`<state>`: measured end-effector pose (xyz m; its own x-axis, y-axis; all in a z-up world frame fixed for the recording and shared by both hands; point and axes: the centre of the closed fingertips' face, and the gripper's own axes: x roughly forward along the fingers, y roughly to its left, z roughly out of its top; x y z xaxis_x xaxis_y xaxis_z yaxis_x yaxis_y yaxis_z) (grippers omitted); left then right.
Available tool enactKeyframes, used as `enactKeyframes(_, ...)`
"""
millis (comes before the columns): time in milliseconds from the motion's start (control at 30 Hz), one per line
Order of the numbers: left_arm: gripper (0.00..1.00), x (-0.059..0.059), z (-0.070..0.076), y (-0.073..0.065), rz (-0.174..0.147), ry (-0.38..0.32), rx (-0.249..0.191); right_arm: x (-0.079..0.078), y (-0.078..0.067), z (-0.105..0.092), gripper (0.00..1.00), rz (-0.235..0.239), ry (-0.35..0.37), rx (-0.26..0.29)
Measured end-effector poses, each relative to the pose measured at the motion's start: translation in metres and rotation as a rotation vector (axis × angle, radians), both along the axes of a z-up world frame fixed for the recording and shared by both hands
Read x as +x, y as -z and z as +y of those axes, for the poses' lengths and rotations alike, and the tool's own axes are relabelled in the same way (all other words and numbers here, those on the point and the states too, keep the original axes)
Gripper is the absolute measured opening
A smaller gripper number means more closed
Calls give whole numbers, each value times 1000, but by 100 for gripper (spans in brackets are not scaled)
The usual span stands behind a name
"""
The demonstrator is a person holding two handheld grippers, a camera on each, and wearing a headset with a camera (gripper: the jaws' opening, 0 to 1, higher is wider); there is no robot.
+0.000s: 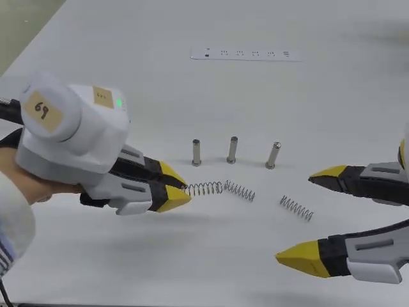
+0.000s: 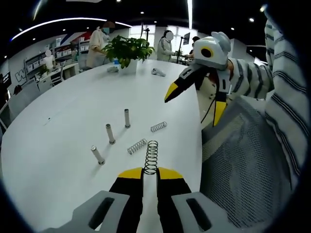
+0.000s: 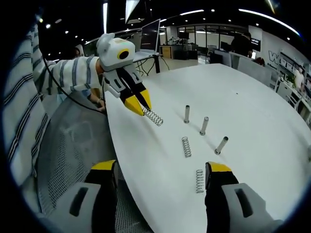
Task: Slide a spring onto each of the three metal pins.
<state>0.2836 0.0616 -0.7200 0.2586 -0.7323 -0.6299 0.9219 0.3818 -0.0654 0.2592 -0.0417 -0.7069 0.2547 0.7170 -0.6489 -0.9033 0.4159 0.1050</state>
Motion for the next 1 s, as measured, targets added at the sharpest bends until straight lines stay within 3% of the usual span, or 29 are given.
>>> enactKeyframes(100,2,-3,-1,-1,-4,19,-2,1,-3,8,63,-5,-30,19)
enactKeyframes(367,2,-7,-7,-6,-4,39,-32,1,-9,27,57,-25,-105,74)
enactKeyframes(1000,2,-12,-21,-15,1,80,-97,6,-6,46,48,-41,-198,74)
